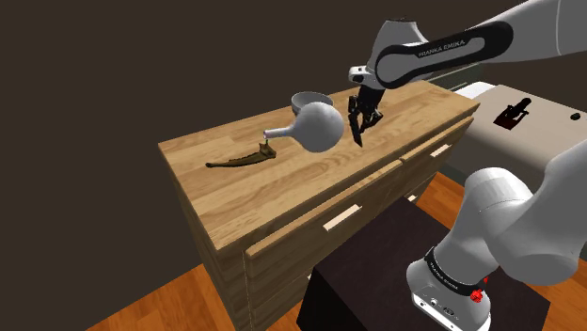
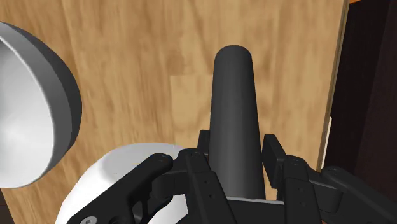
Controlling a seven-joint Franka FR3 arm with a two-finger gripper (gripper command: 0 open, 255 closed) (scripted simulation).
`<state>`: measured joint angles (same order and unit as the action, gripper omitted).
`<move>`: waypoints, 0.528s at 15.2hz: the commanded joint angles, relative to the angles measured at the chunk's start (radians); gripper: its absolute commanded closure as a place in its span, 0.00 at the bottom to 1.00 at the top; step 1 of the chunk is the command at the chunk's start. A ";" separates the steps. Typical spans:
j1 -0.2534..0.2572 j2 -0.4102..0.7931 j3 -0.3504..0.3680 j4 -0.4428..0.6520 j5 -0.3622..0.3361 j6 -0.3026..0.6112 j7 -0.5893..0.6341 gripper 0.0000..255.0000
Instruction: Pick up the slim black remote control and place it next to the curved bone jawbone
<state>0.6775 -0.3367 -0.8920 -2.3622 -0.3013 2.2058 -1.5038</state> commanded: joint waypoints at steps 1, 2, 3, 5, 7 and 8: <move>0.006 -0.012 0.042 -0.021 -0.006 0.002 0.055 1.00; 0.011 -0.017 0.063 -0.030 -0.007 0.002 0.084 1.00; 0.016 -0.021 0.085 -0.038 -0.006 0.003 0.111 1.00; 0.031 -0.024 0.125 -0.052 -0.002 0.005 0.165 1.00; 0.049 -0.022 0.162 -0.061 0.005 0.007 0.216 1.00; 0.059 -0.020 0.180 -0.063 0.010 0.008 0.241 1.00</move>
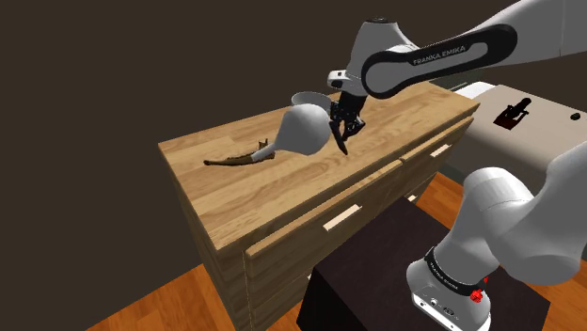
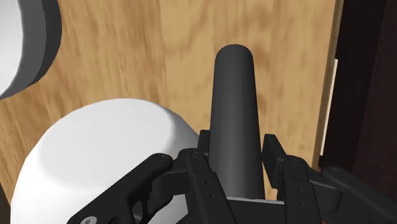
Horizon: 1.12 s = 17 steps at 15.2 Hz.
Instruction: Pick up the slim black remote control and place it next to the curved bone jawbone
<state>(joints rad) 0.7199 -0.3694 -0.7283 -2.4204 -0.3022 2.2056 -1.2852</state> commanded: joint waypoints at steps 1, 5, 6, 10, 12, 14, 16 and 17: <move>0.027 0.017 0.033 -0.007 0.017 0.010 0.046 1.00; 0.076 0.043 0.097 -0.001 0.046 0.015 0.138 1.00; 0.089 0.052 0.112 0.003 0.054 0.017 0.160 1.00; 0.142 0.099 0.167 0.032 0.093 0.021 0.241 1.00; 0.168 0.128 0.193 0.054 0.113 0.022 0.278 1.00; 0.194 0.160 0.217 0.080 0.135 0.022 0.313 1.00; 0.219 0.195 0.240 0.110 0.157 0.020 0.346 1.00; 0.231 0.214 0.251 0.128 0.168 0.019 0.362 1.00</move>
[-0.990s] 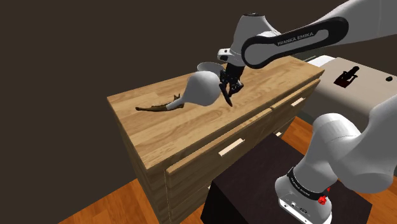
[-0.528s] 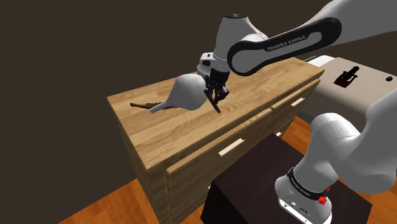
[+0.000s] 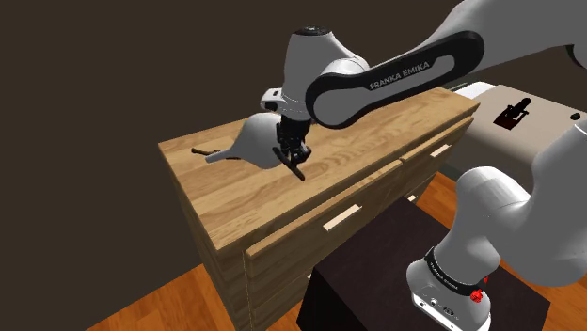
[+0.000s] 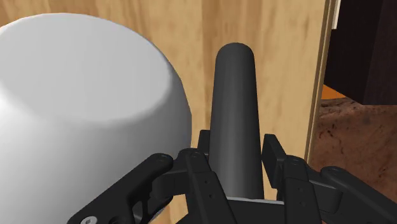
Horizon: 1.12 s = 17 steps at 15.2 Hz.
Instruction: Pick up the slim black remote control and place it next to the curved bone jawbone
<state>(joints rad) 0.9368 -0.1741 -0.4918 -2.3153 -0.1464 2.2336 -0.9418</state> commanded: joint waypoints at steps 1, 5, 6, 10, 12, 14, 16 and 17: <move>0.027 0.038 0.025 0.041 0.023 -0.011 0.034 1.00; 0.070 0.121 0.066 0.125 0.065 -0.023 0.090 1.00; 0.080 0.143 0.075 0.149 0.076 -0.028 0.104 1.00; 0.116 0.237 0.111 0.256 0.115 -0.051 0.154 1.00; 0.128 0.277 0.124 0.306 0.129 -0.064 0.173 1.00; 0.127 0.288 0.125 0.291 0.134 -0.039 0.171 1.00; 0.126 0.301 0.125 0.277 0.139 -0.014 0.168 1.00; 0.125 0.307 0.126 0.271 0.142 -0.001 0.167 1.00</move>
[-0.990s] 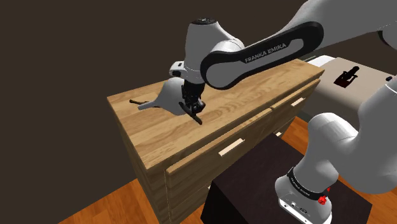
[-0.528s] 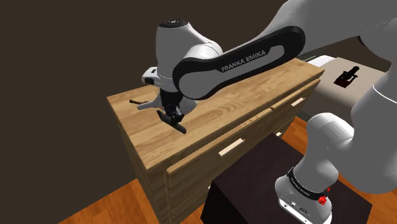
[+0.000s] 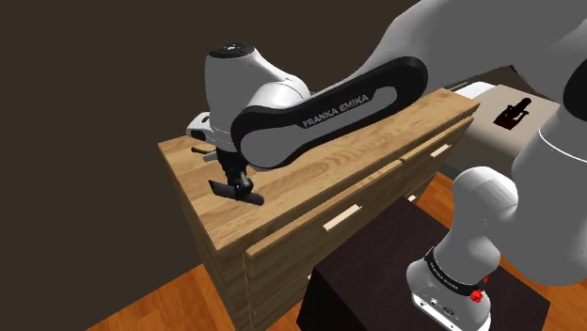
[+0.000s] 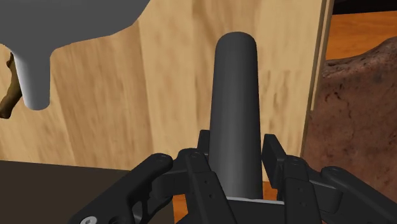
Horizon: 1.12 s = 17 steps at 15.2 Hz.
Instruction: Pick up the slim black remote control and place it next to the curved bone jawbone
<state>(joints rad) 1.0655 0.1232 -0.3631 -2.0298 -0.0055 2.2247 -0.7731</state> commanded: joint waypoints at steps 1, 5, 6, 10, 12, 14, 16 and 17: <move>-0.004 0.016 -0.002 -0.021 0.004 0.020 -0.003 1.00; -0.007 0.044 0.000 -0.044 0.016 0.070 -0.010 1.00; -0.008 0.052 0.001 -0.049 0.020 0.082 -0.012 1.00; -0.012 0.084 0.005 -0.068 0.035 0.131 -0.020 1.00; -0.014 0.094 0.007 -0.073 0.040 0.146 -0.023 1.00; -0.014 0.095 0.007 -0.073 0.040 0.146 -0.023 1.00; -0.014 0.095 0.007 -0.073 0.040 0.146 -0.023 1.00; -0.014 0.095 0.007 -0.073 0.040 0.146 -0.023 1.00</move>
<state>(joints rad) 1.0518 0.2172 -0.3561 -2.1013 0.0345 2.3706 -0.7965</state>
